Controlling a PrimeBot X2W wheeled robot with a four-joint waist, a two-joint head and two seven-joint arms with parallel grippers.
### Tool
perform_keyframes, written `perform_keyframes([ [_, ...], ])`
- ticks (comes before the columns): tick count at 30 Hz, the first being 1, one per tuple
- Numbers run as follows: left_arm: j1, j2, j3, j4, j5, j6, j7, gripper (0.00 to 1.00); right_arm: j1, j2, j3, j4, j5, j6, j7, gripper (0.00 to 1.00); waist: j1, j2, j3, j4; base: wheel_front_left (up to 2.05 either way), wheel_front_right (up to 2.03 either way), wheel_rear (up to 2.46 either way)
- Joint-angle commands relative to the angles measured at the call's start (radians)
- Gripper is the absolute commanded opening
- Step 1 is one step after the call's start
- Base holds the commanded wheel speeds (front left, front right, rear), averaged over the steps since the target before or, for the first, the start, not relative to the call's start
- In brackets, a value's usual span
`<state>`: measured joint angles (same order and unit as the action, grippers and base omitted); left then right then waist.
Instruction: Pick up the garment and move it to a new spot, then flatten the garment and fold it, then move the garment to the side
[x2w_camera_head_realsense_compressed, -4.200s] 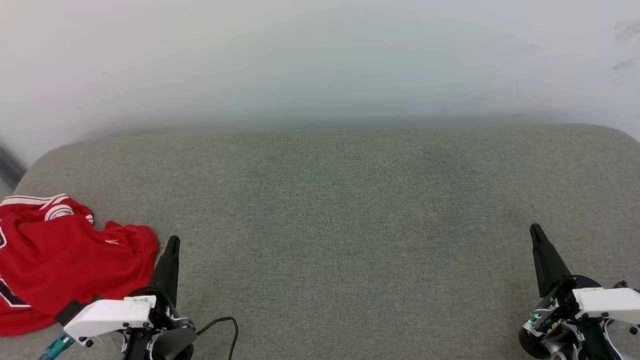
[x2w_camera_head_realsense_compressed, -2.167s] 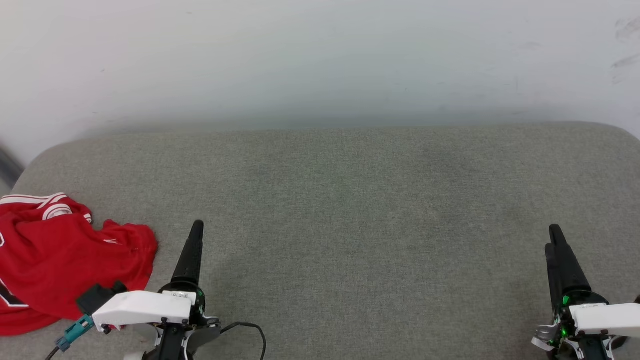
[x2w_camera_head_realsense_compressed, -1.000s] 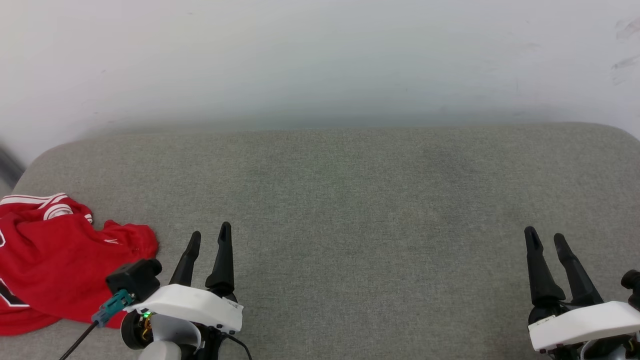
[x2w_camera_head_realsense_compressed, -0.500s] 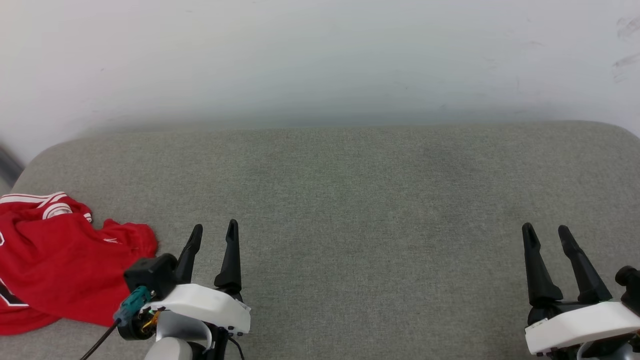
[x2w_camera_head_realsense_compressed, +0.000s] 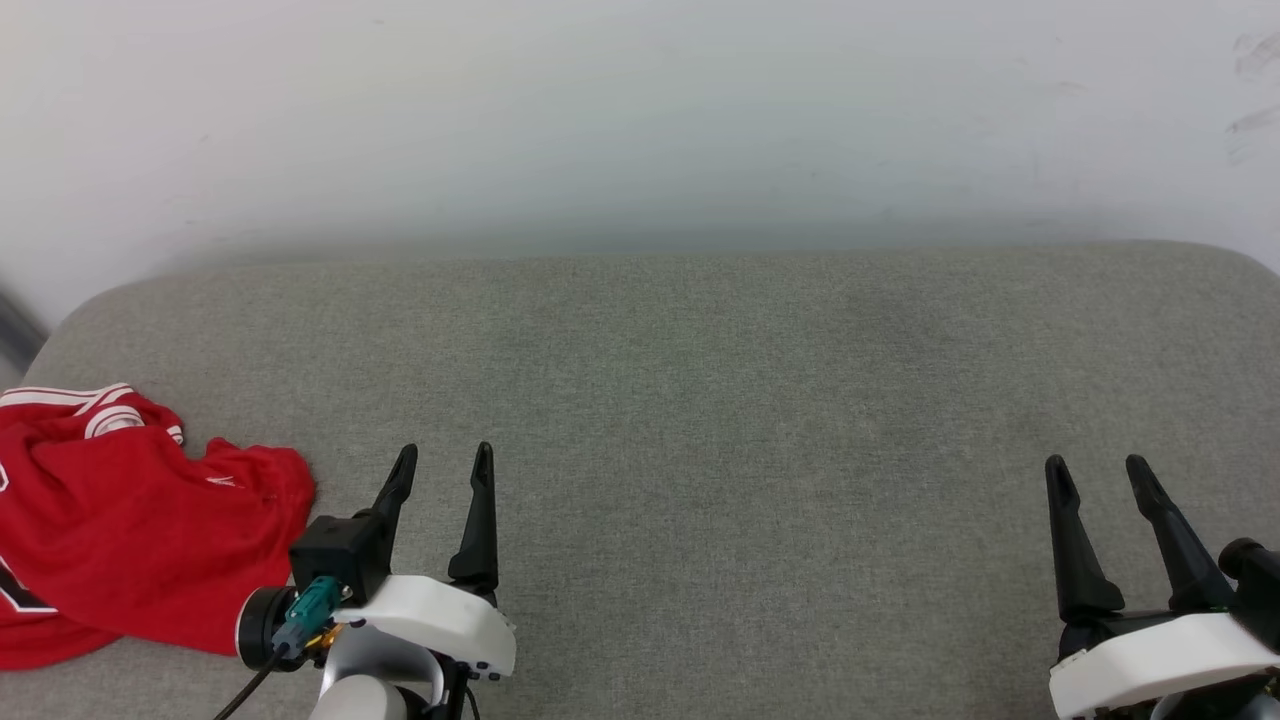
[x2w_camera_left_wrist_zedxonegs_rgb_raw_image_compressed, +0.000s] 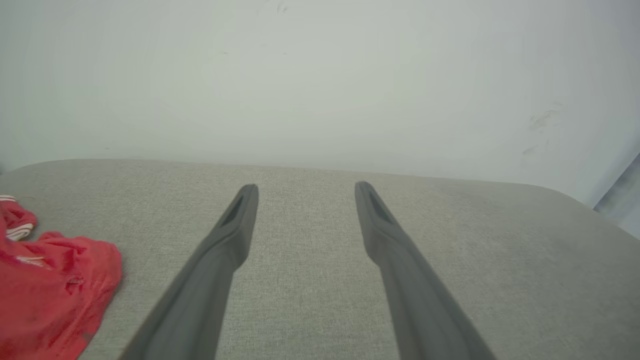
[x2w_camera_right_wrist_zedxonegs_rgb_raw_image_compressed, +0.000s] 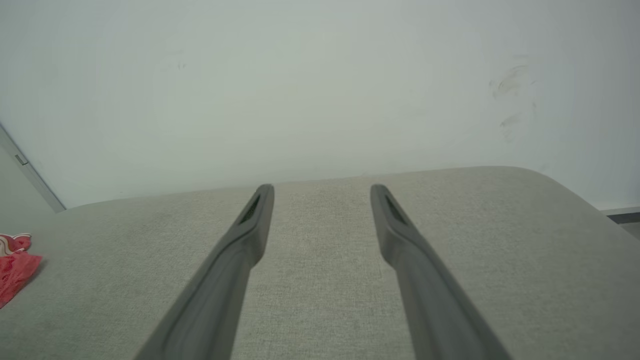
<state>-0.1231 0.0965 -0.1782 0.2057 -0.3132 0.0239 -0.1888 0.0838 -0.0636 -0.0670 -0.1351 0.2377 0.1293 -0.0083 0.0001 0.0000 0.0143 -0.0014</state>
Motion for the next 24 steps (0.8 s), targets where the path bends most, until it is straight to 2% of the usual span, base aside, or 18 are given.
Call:
perform_keyframes([
  [1,-0.017,0.006,-0.004,-0.002,0.026,0.005,-0.011,1.00,0.005,0.001,-0.003,-0.019,-0.029,0.002,0.002,1.00,0.0000,0.0000,0.000,0.001,0.00,0.00,0.00],
  [14,-0.008,0.002,-0.015,0.015,0.112,0.020,-0.038,1.00,0.021,0.008,-0.007,-0.042,-0.136,0.002,0.008,1.00,-0.0001,0.0000,-0.001,0.006,0.00,0.00,0.00],
  [24,-0.005,-0.010,-0.006,0.021,0.165,0.015,-0.057,1.00,0.032,0.012,-0.011,-0.054,-0.199,0.002,0.000,1.00,-0.0001,0.0000,0.001,0.013,0.00,0.00,0.00],
])
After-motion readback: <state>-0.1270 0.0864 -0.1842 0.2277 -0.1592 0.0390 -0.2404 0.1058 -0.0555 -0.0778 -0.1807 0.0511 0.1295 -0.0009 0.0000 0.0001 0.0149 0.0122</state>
